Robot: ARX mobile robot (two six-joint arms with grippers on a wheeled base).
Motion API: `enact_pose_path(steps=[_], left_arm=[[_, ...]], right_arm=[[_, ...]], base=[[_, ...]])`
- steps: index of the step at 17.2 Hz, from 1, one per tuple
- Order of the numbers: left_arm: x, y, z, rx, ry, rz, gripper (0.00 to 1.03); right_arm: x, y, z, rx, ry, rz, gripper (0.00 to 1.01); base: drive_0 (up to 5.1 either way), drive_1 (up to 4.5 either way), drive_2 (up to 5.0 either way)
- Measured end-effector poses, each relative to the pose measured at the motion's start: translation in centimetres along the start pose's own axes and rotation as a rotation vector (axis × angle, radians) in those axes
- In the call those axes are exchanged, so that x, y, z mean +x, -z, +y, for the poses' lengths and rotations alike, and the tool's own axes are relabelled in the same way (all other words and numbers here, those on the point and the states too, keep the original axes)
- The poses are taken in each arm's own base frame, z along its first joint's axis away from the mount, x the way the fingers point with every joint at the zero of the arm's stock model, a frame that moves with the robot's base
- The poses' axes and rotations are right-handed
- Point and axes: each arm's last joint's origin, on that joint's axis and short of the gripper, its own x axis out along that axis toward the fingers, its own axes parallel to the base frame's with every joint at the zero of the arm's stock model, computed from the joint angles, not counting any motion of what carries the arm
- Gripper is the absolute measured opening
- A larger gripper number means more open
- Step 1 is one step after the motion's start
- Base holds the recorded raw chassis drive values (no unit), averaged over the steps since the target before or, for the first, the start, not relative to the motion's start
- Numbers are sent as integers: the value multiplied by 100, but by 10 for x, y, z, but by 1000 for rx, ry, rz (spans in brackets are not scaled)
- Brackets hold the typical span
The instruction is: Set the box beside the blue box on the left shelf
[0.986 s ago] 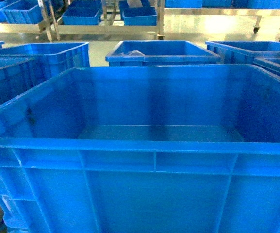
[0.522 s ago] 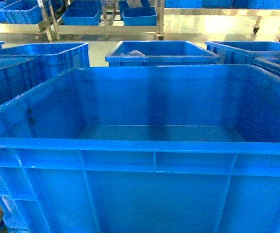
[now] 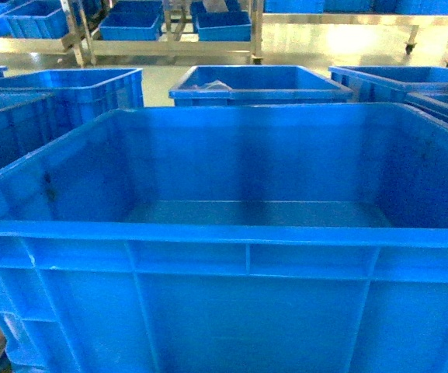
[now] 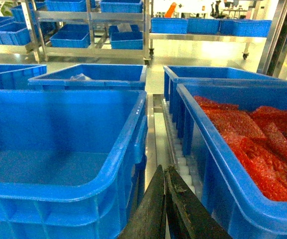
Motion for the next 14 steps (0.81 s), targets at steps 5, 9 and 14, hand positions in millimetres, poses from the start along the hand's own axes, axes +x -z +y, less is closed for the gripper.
enact_pose_path(steps=[5, 9, 14], left_arm=[[-8, 0, 0, 0, 0, 0, 2], [-14, 2, 0, 0, -1, 15, 2], [-23, 4, 0, 3, -1, 13, 2]], right_arm=[[-8, -1, 0, 0, 0, -9, 2], [-19, 6, 0, -1, -3, 42, 2], [-21, 3, 0, -2, 0, 3, 2]], base=[[0, 0, 0], [0, 0, 0], [0, 0, 0]])
